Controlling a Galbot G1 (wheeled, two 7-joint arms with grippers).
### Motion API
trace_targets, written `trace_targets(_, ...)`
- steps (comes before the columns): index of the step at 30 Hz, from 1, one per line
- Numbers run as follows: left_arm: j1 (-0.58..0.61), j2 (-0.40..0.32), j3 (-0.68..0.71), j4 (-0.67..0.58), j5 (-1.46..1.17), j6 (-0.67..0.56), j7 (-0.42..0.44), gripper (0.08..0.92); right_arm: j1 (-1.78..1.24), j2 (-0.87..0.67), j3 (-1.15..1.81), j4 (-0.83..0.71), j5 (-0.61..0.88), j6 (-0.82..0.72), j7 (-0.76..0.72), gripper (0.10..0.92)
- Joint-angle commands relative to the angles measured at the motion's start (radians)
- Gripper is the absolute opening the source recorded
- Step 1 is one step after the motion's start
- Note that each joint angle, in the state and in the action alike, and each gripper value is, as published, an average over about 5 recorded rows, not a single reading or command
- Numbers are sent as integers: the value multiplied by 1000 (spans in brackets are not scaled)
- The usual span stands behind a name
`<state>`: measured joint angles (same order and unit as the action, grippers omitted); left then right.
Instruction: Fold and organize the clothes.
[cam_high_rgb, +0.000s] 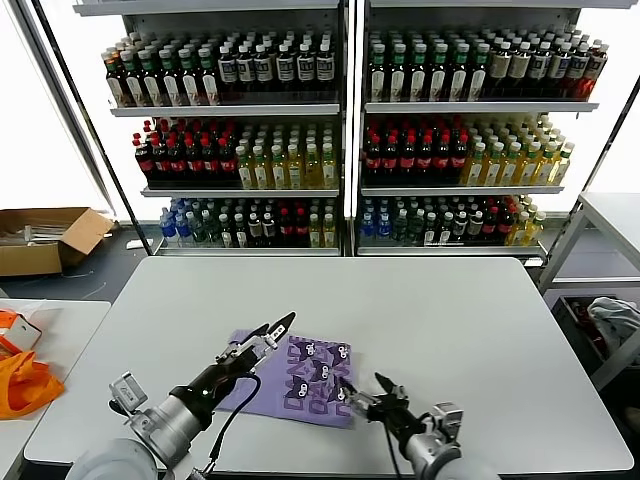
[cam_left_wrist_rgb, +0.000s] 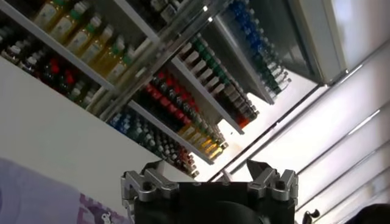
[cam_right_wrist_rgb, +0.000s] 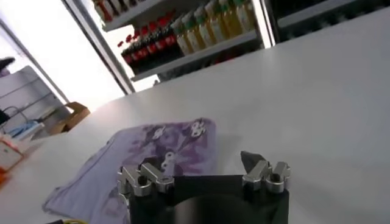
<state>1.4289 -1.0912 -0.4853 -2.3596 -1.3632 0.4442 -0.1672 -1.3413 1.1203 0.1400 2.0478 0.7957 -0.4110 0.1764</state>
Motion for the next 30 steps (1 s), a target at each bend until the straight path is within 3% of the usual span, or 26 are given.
trace_targets(1,59,-12,-63,-30,38,-4,49,822,142,54,-219,-67,97,-117,164,811)
trace_targets(13,45,-34,-63,-13,42,6,62,823,119,35,-135,-24,64,-149,157,490)
trace_targets(19,43,-33,-66,3,71,6,95,822,102,-31,-64,7,-112,-168,0,317)
trace_targets(24,40,-35,-65,15,86,5,111,823,79,-115,35,-2,-156,-168,-89,170)
trace_targets(30,35,-33,-66,21,95,3,121,822,44,-244,170,-38,-210,-167,-225,107)
